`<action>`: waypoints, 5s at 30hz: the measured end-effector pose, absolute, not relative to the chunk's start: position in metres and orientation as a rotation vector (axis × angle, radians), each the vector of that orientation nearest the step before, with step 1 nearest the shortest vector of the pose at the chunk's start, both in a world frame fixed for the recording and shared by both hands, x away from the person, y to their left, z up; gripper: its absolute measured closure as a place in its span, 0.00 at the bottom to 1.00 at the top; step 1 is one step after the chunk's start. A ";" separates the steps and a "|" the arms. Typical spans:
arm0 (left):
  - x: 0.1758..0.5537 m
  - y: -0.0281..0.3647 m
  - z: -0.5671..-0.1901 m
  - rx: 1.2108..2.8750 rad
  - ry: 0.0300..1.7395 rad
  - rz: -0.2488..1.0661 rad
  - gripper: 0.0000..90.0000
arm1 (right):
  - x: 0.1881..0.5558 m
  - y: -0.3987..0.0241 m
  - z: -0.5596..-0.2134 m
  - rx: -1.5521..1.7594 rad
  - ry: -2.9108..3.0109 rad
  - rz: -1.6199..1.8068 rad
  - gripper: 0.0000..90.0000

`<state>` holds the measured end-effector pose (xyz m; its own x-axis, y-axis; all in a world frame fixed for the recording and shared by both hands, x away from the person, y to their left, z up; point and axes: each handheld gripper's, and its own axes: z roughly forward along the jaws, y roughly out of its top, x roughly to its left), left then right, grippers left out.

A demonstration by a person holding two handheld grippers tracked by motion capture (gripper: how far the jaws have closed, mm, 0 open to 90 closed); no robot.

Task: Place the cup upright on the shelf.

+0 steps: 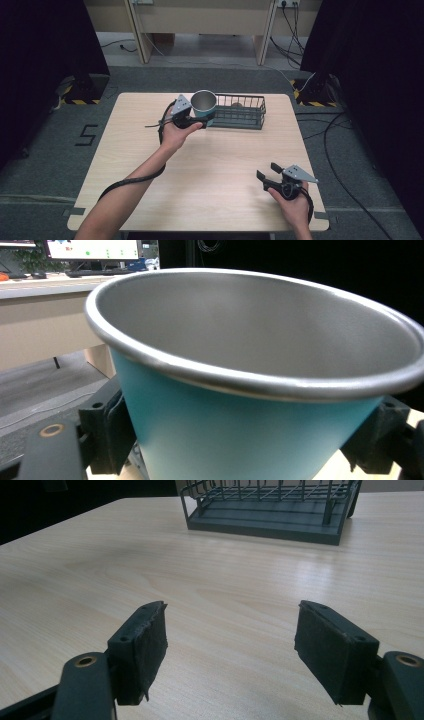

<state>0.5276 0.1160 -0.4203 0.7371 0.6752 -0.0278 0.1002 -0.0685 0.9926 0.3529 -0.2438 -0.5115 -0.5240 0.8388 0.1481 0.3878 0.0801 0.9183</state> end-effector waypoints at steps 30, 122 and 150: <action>0.561 0.087 -0.418 1.602 0.664 0.535 0.18 | 0.353 -0.245 -0.512 1.218 1.946 1.445 0.33; 0.623 0.030 -0.448 1.702 0.859 0.528 0.14 | 0.351 -0.246 -0.512 1.204 1.956 1.463 0.32; 0.613 0.038 -0.448 1.714 0.840 0.544 0.16 | 0.352 -0.246 -0.512 1.211 1.963 1.459 0.32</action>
